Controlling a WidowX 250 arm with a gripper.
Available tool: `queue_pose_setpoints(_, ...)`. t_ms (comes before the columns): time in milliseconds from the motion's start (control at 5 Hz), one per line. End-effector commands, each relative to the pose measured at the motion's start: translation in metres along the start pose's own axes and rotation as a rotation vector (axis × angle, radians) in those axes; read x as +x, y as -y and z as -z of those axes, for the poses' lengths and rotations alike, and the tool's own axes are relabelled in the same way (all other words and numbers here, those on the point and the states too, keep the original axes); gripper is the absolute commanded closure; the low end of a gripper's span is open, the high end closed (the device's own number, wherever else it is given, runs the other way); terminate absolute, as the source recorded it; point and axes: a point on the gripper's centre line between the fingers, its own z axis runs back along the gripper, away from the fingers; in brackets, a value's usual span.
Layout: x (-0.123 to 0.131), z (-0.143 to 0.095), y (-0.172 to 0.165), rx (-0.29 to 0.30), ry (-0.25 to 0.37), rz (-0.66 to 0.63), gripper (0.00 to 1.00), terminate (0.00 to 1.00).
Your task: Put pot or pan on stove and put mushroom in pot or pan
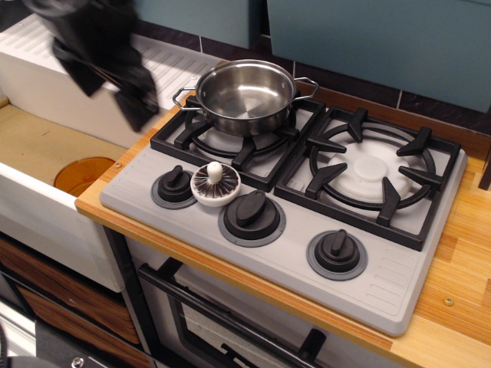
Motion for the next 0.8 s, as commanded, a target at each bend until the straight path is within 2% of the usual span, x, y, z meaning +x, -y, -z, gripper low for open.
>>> queue_pose_setpoints(0,0.018,0.026,0.008,0.034,0.007,-0.002,0.0,0.0)
queue_pose_setpoints(400,0.021,0.045,0.018,-0.06,0.009,0.007,0.0,0.0)
queue_pose_setpoints(600,0.02,0.051,0.023,-0.1,0.029,0.01,0.0,0.0)
